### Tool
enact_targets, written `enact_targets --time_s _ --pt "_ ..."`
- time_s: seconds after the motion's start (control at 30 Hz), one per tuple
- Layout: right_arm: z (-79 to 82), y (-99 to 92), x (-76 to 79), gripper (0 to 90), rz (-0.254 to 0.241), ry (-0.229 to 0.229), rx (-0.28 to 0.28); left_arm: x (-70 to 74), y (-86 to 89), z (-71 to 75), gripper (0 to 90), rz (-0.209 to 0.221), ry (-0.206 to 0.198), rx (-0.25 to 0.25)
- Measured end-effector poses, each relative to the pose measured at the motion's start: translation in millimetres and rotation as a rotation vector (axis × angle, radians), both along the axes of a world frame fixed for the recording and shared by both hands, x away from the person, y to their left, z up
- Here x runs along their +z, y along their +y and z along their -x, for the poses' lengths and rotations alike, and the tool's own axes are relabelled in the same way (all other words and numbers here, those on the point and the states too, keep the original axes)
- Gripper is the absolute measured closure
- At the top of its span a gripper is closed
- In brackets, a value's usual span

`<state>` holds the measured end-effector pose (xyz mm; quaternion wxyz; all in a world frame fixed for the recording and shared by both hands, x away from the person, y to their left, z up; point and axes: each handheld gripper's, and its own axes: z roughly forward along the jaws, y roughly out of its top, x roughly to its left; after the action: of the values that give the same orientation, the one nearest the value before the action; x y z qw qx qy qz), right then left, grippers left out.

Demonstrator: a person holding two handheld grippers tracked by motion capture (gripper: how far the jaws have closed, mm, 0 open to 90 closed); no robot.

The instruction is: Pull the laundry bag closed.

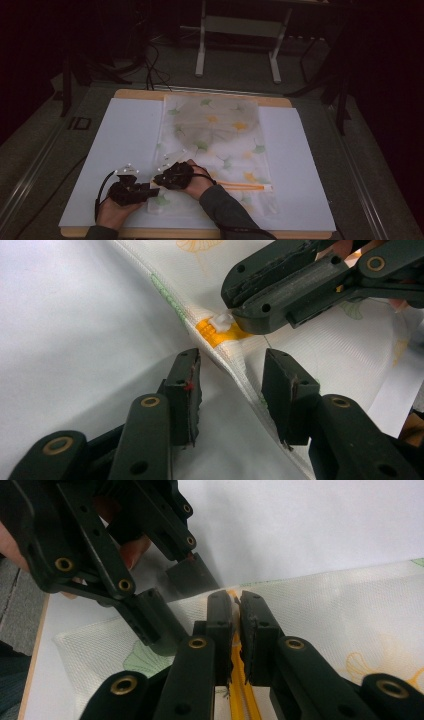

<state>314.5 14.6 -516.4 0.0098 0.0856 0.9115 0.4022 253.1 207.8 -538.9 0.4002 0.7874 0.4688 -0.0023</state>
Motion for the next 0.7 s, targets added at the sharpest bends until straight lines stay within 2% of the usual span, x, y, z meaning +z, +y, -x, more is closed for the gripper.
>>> enact_targets --time_s 0.27,0.6,0.7 --pt "0.1 -0.3 0.9 83.9 -0.002 -0.01 0.006 -1.0 0.3 -1.8 64.1 0.012 0.01 -0.006" --pt "1.3 0.9 4.0 84.0 -0.009 -0.017 0.015 -2.5 -1.3 -4.5 67.6 0.044 0.044 -0.028" --pt "1.0 0.5 4.1 84.0 -0.008 -0.016 0.015 -3.1 -1.4 -5.1 72.3 0.045 0.053 -0.033"
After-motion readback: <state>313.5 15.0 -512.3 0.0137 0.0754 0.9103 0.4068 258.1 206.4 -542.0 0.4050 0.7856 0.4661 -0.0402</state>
